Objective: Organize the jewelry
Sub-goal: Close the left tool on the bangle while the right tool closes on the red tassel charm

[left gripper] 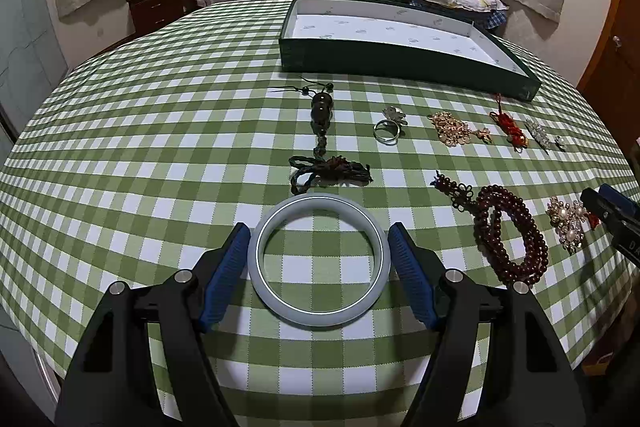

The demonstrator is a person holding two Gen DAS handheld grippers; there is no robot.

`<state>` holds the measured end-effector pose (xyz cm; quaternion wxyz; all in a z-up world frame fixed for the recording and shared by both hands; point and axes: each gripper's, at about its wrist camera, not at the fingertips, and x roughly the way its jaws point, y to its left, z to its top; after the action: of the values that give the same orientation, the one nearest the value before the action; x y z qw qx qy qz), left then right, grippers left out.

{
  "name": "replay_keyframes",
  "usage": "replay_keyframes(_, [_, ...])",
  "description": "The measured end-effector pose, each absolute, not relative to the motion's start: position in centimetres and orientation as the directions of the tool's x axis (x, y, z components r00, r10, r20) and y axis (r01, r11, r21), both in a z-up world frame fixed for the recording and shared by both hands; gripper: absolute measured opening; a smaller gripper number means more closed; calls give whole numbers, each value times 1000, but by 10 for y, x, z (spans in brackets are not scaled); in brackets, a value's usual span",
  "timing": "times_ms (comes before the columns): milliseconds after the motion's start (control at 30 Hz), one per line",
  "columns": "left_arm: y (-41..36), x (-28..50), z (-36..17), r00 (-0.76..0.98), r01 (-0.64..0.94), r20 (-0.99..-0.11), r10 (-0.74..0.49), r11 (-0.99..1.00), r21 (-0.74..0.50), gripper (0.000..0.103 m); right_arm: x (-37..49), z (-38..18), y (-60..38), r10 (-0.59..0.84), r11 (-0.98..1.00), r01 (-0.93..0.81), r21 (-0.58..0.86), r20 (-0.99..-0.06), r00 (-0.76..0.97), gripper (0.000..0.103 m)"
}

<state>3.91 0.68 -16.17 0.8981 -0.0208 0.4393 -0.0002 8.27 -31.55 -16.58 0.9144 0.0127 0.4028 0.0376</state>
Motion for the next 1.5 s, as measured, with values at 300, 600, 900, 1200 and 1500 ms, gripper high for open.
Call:
replay_keyframes(300, [11,39,-162,615,-30,-789,-12,999,-39,69,77,-173,-319,77,997,-62,49,-758,648,43])
replay_keyframes(600, [12,39,-161,614,-35,-789,-8,999,-37,69,68,-172,-314,113,993,-97,66,-762,638,19])
replay_keyframes(900, [12,39,-161,615,-34,-789,-8,999,-37,69,71,-171,-318,135,991,-88,102,-766,628,19])
replay_keyframes(1200, [14,38,-160,615,-37,-789,-8,999,-39,69,68,-171,-319,124,992,-83,92,-768,629,41])
replay_keyframes(1500, [16,38,-158,619,-46,-786,-2,998,-39,69,66,-172,-321,126,992,-84,93,-761,637,17])
